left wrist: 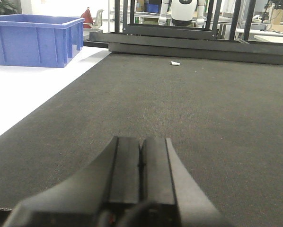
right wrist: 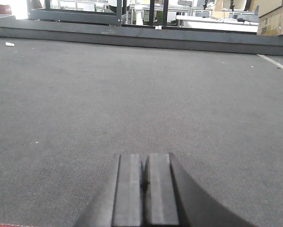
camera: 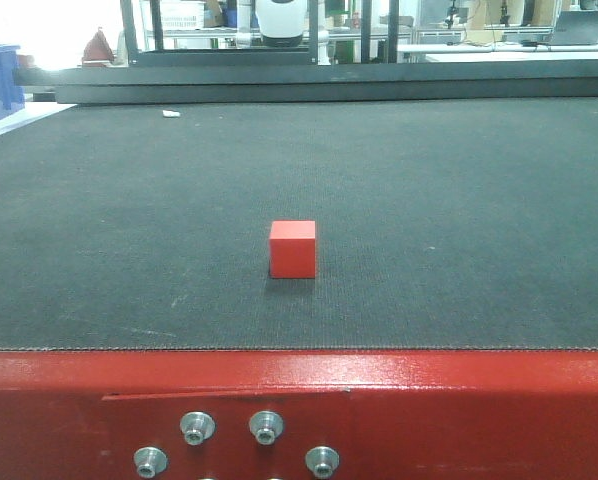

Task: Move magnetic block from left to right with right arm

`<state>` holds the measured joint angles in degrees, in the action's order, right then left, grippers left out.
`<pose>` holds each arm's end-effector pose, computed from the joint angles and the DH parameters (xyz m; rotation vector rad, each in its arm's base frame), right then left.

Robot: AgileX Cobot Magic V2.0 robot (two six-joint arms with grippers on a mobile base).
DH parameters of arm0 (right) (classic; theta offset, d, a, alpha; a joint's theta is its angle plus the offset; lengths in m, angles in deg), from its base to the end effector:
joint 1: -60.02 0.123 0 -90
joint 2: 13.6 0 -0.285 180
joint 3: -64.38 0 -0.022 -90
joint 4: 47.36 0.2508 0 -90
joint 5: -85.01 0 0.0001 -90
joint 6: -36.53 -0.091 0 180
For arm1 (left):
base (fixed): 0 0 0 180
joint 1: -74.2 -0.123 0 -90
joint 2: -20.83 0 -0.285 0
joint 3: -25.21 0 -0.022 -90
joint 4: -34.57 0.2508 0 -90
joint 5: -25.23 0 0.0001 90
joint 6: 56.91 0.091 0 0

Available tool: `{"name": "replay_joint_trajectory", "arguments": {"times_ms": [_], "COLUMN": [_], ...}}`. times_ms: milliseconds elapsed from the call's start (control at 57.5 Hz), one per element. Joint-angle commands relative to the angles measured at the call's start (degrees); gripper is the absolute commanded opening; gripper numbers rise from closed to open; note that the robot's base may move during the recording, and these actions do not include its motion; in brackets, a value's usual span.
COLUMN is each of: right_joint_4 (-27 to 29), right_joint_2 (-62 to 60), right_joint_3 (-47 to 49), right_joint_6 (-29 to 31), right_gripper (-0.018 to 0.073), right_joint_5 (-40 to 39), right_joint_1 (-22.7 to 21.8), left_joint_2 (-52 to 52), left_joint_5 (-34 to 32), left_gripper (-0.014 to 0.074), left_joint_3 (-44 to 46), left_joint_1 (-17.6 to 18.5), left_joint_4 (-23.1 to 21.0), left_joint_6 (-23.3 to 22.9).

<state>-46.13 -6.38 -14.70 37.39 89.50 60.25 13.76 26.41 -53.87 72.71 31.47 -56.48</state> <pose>0.0571 0.0004 0.1956 0.0006 1.5846 0.0095 0.0568 0.0014 0.2010 -0.0544 1.5232 -0.0173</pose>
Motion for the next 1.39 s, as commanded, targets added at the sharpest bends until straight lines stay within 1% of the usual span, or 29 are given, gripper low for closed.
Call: {"name": "replay_joint_trajectory", "arguments": {"times_ms": [0, 679, 818, 922, 1044, 1183, 1323, 1375], "right_joint_4": [-0.5, -0.5, -0.5, -0.8, -1.7, -4.1, -4.7, -6.1], "right_joint_2": [-1.3, -1.3, -1.3, -0.4, 3.4, 10.0, 18.0, 20.9], "right_joint_3": [0.1, 0.1, 0.5, 3.8, 9.3, 15.4, 20.9, 22.6], "right_joint_6": [0.4, 0.4, 0.4, 0.4, 0.4, 0.4, 0.4, 0.4], "right_gripper": [0.0057, 0.0057, 0.0057, 0.0057, 0.0057, 0.0057, 0.0057, 0.0057], "right_joint_5": [-4.8, -4.9, -7.8, -4.2, 0.8, 1.2, 2.1, 2.8], "right_joint_1": [-0.1, -0.1, -0.1, -0.1, -0.1, -0.1, -0.1, -0.1], "left_joint_2": [0.8, 0.8, 0.8, 0.8, 0.8, 0.8, 0.8, 0.8], "left_joint_5": [-4.6, -4.6, -4.6, -4.6, -4.6, -4.6, -4.6, -4.6], "left_gripper": [-0.0126, -0.0126, -0.0126, -0.0126, -0.0126, -0.0126, -0.0126, -0.0126], "left_joint_3": [-0.5, -0.5, -0.5, -0.5, -0.5, -0.5, -0.5, -0.5], "left_joint_1": [0.4, 0.4, 0.4, 0.4, 0.4, 0.4, 0.4, 0.4], "left_joint_4": [-0.1, -0.1, -0.1, -0.1, -0.1, -0.1, -0.1, -0.1], "left_joint_6": [-0.4, -0.4, -0.4, -0.4, -0.4, -0.4, -0.4, -0.4]}}
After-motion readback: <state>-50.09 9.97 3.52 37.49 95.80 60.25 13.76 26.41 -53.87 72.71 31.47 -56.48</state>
